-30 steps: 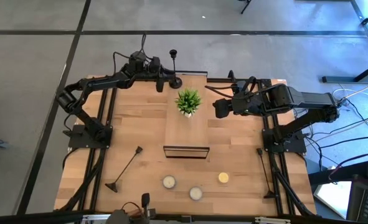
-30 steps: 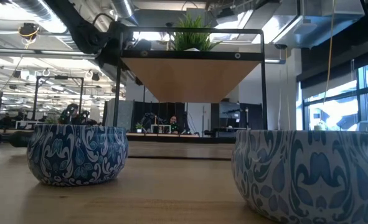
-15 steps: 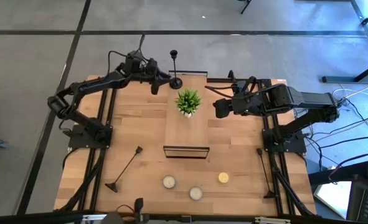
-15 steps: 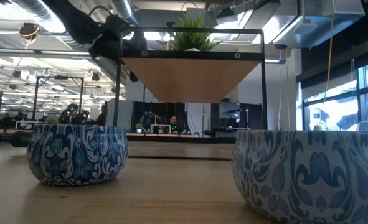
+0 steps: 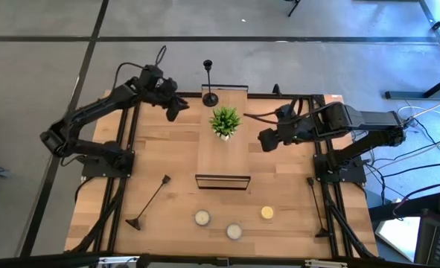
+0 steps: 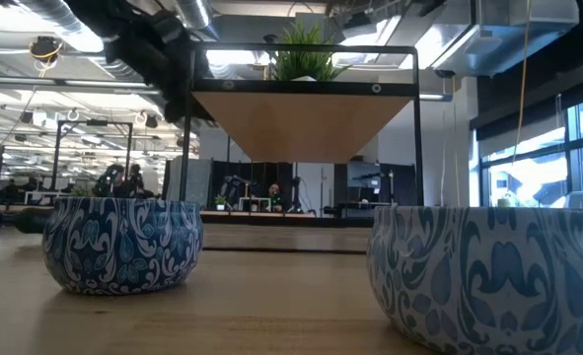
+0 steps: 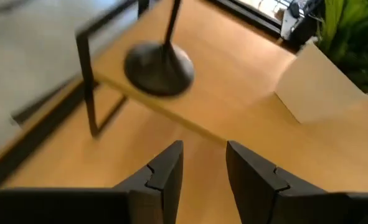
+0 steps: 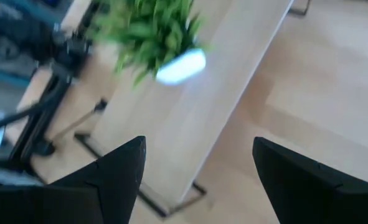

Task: Pick & Place candle stick holders
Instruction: Put the transparent scented candle on the shelf

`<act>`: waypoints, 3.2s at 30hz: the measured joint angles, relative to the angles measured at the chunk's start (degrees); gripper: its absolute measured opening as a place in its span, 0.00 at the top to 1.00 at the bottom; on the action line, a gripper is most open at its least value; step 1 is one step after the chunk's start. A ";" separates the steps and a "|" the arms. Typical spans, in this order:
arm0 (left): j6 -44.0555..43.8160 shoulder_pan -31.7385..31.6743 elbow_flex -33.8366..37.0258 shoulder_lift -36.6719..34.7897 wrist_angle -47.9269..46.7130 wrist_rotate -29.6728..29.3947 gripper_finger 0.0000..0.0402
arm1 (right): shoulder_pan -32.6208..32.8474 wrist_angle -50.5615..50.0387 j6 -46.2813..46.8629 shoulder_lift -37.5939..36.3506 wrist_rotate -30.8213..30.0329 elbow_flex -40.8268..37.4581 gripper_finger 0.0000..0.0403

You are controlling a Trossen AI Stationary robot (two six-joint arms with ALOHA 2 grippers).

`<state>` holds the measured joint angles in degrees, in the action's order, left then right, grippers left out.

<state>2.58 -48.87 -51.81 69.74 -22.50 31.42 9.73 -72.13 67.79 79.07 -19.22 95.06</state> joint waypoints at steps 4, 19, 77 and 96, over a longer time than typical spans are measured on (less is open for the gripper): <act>-4.25 1.54 0.00 -1.18 -5.25 0.12 0.71 | 1.76 -0.12 -1.18 0.00 4.70 0.01 0.26; -17.25 18.63 0.00 -2.11 -17.17 0.17 0.71 | 11.82 -0.10 -0.15 0.00 13.95 -0.01 0.26; -76.36 80.14 0.00 7.60 -4.87 -47.19 0.71 | 31.48 -5.09 23.88 30.47 18.84 -0.02 0.26; -83.38 87.87 0.00 7.58 -4.88 -55.89 0.71 | 26.74 9.14 22.13 30.43 24.77 -15.23 0.28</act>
<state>-80.80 39.00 -51.81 77.32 -27.38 -24.47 36.46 -62.99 89.92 109.49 5.55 79.83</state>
